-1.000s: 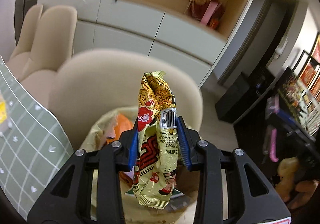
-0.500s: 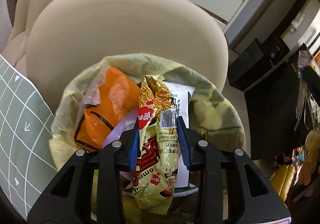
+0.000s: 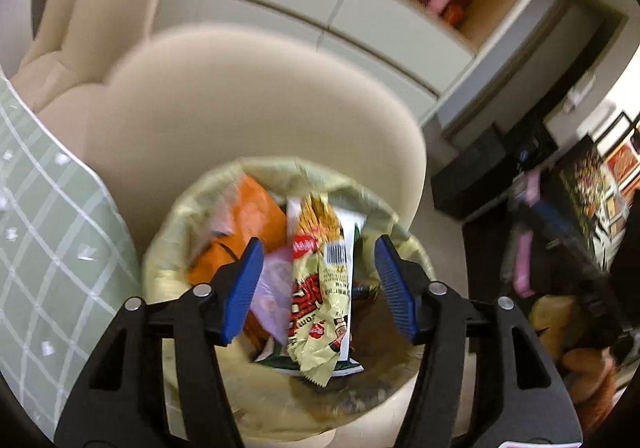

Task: Collect trash
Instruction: 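Open the left gripper to drop the yellow wrapper while the right gripper drops the pink wrapper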

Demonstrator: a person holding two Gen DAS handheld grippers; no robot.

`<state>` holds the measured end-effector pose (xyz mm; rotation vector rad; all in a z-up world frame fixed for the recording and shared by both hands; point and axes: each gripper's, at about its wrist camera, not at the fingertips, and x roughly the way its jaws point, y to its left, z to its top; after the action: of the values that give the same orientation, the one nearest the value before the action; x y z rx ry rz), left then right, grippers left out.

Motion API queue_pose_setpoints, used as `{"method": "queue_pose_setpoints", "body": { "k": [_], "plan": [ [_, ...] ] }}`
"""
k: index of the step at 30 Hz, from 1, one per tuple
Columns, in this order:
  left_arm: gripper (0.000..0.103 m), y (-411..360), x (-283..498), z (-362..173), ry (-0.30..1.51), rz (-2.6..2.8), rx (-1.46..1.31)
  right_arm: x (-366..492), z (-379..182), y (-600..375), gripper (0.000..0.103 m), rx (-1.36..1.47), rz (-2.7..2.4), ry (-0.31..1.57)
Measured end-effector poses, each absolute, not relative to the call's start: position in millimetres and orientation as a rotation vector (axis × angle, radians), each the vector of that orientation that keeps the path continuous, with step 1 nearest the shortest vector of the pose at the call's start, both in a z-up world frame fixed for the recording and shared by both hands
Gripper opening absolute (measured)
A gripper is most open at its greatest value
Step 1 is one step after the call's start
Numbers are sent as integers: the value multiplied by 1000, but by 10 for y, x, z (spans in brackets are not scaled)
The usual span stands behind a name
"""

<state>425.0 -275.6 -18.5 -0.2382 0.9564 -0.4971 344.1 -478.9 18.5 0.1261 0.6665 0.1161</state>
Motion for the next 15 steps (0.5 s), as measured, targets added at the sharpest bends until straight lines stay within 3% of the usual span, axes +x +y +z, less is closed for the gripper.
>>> {"method": "queue_pose_setpoints", "body": {
  "k": [8,15],
  "plan": [
    [62,-2170,3818,175,838,-338,-230,3743,-236,-4274,48,148,255,778],
    [63,-1711,3462,20,854,-165,-203,3871,-505,-3969,48,165,314,841]
  ]
}}
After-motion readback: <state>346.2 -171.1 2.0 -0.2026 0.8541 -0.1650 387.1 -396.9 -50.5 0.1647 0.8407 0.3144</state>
